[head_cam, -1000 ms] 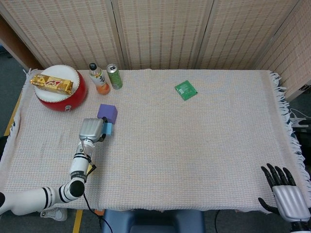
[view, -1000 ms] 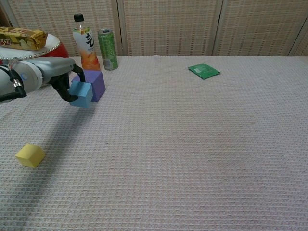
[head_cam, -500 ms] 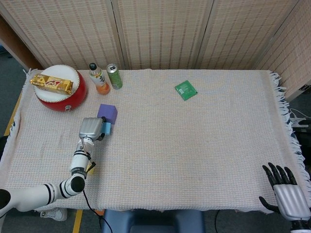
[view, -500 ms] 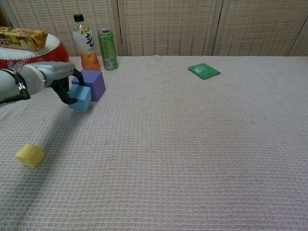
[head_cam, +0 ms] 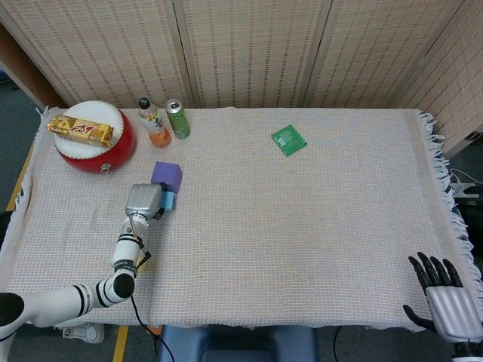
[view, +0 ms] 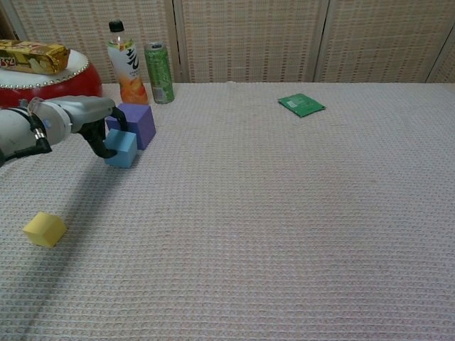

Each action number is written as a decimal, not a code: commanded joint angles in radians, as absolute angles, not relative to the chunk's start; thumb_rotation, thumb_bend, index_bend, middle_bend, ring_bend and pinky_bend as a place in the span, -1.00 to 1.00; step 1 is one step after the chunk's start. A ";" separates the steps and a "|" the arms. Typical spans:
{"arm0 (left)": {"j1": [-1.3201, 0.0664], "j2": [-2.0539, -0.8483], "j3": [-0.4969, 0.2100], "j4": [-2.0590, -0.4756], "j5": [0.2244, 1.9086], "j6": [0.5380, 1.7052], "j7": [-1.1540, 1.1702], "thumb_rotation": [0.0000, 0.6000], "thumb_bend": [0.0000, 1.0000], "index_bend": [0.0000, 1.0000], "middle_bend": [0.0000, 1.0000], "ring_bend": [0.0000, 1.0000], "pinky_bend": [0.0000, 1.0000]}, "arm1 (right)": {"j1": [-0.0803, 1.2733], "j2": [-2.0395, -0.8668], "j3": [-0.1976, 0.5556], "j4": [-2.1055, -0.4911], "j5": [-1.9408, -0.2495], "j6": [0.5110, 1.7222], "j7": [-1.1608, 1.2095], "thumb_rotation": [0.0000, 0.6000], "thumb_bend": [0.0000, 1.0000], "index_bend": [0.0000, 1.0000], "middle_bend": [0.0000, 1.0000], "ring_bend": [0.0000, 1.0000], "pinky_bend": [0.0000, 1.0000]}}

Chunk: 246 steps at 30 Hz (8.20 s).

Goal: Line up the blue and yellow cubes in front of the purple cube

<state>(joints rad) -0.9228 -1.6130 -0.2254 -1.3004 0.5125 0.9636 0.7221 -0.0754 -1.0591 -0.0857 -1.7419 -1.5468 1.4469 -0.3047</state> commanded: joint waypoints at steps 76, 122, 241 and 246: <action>-0.836 -1.485 -0.104 -1.549 0.553 0.909 0.547 1.00 -0.24 -0.85 1.00 1.00 1.00 | -0.071 -1.052 -0.092 -1.757 -1.536 1.432 -0.325 0.54 -0.95 -1.00 -1.00 -1.00 -1.00; -0.641 -1.284 0.023 -1.954 0.792 1.097 0.394 1.00 -0.25 -0.60 1.00 1.00 1.00 | -0.075 -1.051 -0.118 -1.766 -1.585 1.440 -0.333 0.54 -0.95 -1.00 -1.00 -1.00 -1.00; -0.816 -1.549 -0.147 -1.368 0.741 0.888 0.522 1.00 -0.22 -0.29 1.00 1.00 1.00 | -0.039 -1.078 -0.081 -1.767 -1.438 1.376 -0.394 0.54 -0.95 -1.00 -1.00 -1.00 -1.00; -0.800 -1.517 -0.143 -1.441 0.785 0.923 0.504 1.00 -0.22 -0.29 1.00 1.00 1.00 | -0.040 -1.077 -0.085 -1.768 -1.444 1.377 -0.393 0.54 -0.95 -1.00 -1.00 -1.00 -1.00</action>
<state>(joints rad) -0.8079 -1.5327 -0.1438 -1.4137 0.7647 0.9070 0.5142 -0.0396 -1.0772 -0.0847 -1.7679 -1.4431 1.3771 -0.3926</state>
